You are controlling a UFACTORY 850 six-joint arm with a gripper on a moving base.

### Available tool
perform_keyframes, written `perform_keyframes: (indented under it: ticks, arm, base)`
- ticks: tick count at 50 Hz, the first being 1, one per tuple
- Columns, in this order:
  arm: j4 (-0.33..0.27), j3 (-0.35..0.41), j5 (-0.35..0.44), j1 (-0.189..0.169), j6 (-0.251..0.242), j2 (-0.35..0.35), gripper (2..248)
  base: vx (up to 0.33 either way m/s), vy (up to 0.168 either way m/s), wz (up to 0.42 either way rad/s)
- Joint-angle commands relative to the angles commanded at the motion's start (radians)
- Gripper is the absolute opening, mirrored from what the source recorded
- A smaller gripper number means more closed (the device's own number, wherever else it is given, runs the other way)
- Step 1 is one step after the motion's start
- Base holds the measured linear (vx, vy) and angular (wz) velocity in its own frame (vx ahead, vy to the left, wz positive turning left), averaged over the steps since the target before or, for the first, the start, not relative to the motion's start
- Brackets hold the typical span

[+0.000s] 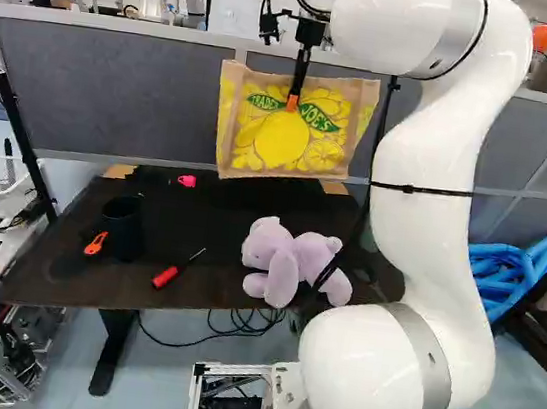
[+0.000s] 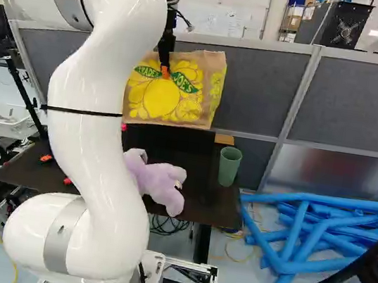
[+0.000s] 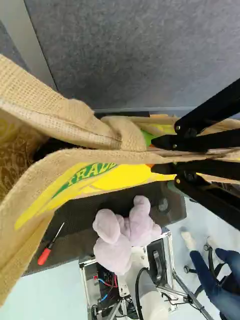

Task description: Pick up the bag on the ground and place it on the table

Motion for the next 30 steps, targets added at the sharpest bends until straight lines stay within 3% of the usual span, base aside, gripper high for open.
perform_keyframes:
  ticks: [30]
  arm:
    - [0.0,-0.1,0.0,0.039,0.0,-0.14,22]
  base:
    - [0.0,0.0,0.0]
